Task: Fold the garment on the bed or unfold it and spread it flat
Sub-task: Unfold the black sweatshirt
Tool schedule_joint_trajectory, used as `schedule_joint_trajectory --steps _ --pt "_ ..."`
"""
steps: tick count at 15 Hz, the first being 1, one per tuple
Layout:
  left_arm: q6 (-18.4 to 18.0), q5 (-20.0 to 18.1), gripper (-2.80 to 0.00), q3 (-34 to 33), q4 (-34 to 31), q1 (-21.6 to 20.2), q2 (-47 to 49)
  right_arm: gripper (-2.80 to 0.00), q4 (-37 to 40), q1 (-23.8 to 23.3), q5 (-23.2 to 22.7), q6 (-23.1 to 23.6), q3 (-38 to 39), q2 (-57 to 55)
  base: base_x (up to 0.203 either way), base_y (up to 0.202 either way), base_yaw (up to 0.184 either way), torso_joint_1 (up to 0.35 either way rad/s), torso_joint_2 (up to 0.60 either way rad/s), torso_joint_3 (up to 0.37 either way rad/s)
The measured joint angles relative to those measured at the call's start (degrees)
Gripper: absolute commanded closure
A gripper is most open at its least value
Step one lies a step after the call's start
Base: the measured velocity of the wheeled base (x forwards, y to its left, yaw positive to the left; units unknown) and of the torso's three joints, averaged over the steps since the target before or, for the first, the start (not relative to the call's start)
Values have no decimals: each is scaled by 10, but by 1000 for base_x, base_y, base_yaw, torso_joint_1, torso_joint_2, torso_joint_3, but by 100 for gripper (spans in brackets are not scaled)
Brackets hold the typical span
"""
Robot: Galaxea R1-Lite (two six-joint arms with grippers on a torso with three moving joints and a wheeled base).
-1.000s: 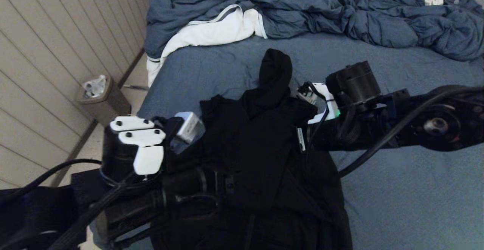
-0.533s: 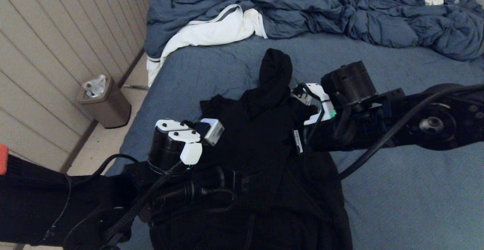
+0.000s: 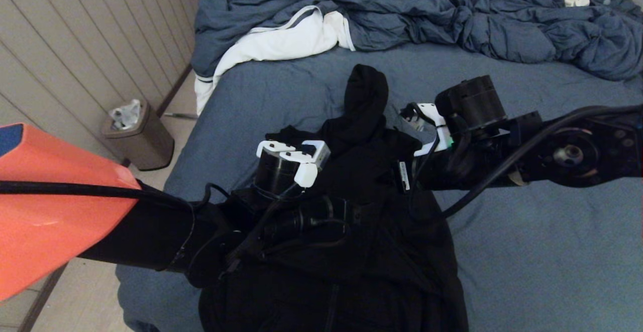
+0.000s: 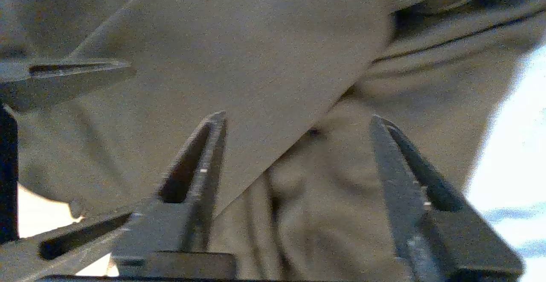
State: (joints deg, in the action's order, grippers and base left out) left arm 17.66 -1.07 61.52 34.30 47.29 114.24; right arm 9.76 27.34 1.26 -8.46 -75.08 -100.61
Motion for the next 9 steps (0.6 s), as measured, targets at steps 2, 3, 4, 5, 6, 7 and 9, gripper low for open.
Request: schedule_joint_trajectory --steps 2,3,4,5,6,7,9 --pt "2 10 -280 10 11 0 18 -280 0 -5 3 1 -1 -1 0 0 0 0 0 0" --pt "3 30 -280 19 17 0 28 -280 0 -10 3 1 -1 -2 0 0 0 0 0 0" --pt "3 58 -280 28 28 0 39 -280 -2 -14 3 1 -1 -3 0 0 0 0 0 0" --pt "2 87 -280 36 45 1 51 -280 -9 -16 3 2 -1 -5 0 0 0 0 0 0" --pt "1 108 -280 40 61 7 61 -280 -17 -17 3 1 -1 -7 0 0 0 0 0 0" --pt "1 117 -280 41 68 15 70 -280 -23 -18 3 1 -1 -11 0 0 0 0 0 0" --pt "0 120 -280 41 70 25 85 -280 -26 -18 12 1 -1 -18 0 0 0 0 0 0"
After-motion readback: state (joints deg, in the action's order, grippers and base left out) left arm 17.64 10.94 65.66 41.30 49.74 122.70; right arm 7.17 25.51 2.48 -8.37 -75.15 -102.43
